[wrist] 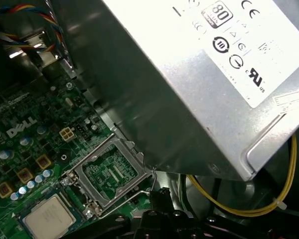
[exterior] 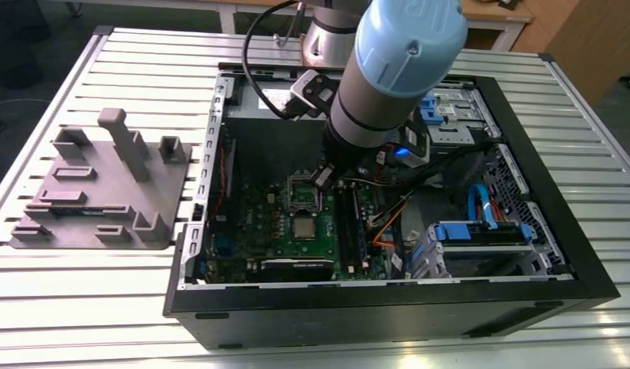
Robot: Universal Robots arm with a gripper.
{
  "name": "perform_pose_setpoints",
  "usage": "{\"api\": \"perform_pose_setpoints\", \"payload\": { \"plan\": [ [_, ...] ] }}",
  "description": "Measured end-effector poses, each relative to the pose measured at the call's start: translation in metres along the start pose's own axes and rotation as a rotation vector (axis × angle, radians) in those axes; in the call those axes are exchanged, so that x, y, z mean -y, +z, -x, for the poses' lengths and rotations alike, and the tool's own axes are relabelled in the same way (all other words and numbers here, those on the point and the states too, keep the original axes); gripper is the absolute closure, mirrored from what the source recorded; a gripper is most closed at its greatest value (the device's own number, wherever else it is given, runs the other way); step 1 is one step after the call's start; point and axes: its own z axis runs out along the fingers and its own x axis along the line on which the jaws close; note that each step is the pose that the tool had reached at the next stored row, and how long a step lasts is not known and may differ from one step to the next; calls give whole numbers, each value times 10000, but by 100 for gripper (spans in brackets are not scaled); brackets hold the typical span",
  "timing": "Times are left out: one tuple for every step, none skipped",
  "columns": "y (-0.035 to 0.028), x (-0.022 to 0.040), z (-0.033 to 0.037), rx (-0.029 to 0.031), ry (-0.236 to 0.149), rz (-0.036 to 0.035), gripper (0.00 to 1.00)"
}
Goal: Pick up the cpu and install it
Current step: 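Close the cpu cover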
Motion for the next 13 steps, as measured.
{"api": "perform_pose_setpoints", "payload": {
  "plan": [
    [3, 0, 1, -5, -24, 5, 90],
    [4, 0, 1, -24, -101, 22, 90],
    [6, 0, 0, -51, -225, 50, 90],
    [9, 1, 0, -78, -344, 76, 90],
    [12, 3, 1, -94, -414, 90, 90],
    [16, 6, 3, -99, -436, 94, 90],
    [21, 8, 6, -100, -438, 95, 90],
    [25, 8, 9, -101, -438, 95, 90],
    [31, 7, 14, -100, -438, 95, 90],
    [37, 6, 21, -100, -439, 95, 90],
    [42, 4, 26, -101, -440, 95, 90],
    [48, 1, 31, -99, -440, 96, 90],
    [54, -1, 34, -99, -440, 96, 90]
  ]
}}
